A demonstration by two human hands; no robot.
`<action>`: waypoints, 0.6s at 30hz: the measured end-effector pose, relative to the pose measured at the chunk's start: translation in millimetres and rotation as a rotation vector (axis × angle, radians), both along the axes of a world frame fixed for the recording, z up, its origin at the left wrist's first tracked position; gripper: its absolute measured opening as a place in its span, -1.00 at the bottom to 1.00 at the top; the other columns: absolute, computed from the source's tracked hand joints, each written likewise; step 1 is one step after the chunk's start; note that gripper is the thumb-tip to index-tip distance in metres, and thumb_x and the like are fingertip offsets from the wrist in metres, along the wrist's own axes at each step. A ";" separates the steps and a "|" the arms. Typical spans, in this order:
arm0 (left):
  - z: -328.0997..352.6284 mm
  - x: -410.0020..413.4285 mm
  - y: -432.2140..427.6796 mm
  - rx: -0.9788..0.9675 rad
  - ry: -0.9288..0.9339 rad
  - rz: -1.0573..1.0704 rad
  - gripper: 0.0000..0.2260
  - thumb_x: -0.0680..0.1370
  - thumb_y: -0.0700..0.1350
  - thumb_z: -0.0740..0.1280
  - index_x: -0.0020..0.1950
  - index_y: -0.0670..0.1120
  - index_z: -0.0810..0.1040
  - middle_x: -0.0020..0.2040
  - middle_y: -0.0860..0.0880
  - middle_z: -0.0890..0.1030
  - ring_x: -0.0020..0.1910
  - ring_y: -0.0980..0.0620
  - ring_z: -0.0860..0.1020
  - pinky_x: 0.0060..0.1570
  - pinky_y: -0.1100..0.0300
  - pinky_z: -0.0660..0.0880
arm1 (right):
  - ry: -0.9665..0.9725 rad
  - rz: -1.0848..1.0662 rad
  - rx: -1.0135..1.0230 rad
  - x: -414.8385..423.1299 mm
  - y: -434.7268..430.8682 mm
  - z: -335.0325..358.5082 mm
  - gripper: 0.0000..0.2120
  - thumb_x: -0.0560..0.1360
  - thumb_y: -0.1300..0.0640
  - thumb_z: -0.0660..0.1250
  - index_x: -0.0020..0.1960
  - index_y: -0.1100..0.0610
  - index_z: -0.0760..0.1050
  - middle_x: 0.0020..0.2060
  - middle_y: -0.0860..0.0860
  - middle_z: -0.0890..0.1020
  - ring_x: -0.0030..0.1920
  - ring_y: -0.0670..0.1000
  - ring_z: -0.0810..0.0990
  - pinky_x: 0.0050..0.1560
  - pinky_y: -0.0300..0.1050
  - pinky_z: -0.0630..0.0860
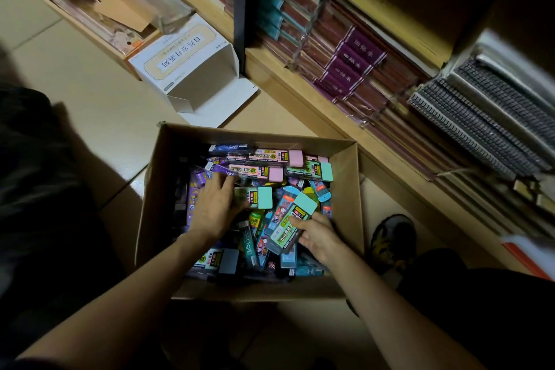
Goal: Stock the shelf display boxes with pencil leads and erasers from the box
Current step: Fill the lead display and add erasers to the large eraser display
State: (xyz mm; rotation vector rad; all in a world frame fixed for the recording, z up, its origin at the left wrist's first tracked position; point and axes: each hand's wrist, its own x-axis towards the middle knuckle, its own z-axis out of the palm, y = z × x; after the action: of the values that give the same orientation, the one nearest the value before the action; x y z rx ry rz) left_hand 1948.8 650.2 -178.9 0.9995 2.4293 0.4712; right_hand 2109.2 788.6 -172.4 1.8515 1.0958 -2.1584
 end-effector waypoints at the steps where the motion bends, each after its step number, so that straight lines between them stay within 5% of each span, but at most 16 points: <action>1: -0.3 4.4 0.0 0.008 -0.027 0.058 -0.49 0.43 0.01 0.46 0.27 -0.19 0.44 0.13 -0.22 0.45 0.11 -0.23 0.44 0.05 -0.05 0.41 | 0.007 0.006 0.003 5.8 -0.6 0.7 -0.85 0.48 0.37 0.32 -0.09 0.14 0.49 -0.02 0.10 0.64 0.07 0.09 0.58 0.16 0.01 0.49; 9: -3.6 32.6 -4.9 -0.200 -0.264 0.147 -0.49 0.46 0.16 0.39 0.19 -0.15 0.35 0.19 -0.18 0.56 0.15 -0.19 0.49 0.06 0.01 0.43 | 0.086 -0.006 0.041 30.2 -3.1 9.1 -0.80 0.48 0.38 0.31 0.02 0.13 0.51 -0.03 0.08 0.65 -0.01 0.04 0.63 -0.09 -0.13 0.56; 15: 10.2 44.8 -4.2 -0.019 -0.328 0.309 -0.70 0.54 -0.03 0.35 0.15 -0.20 0.45 0.11 -0.18 0.57 0.03 -0.17 0.56 -0.08 0.06 0.49 | 0.184 -0.023 0.044 25.0 -1.3 25.2 -0.80 0.49 0.37 0.30 0.04 0.14 0.51 -0.02 0.08 0.65 0.00 0.04 0.62 -0.07 -0.11 0.55; 18: 27.4 47.5 2.8 0.122 -0.608 0.409 -0.86 0.56 -0.15 0.33 0.01 -0.18 0.41 -0.04 -0.17 0.59 -0.16 -0.10 0.57 -0.22 0.09 0.51 | 0.261 -0.019 0.013 18.9 0.1 38.3 -0.81 0.49 0.37 0.29 0.06 0.18 0.50 -0.01 0.11 0.64 0.03 0.07 0.61 0.03 -0.06 0.54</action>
State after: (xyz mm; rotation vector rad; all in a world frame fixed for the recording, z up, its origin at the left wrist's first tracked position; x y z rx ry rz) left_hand 1996.4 653.0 -151.6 0.3142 2.0445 0.9192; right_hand 2128.1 788.7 -134.1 1.6241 1.1422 -2.4621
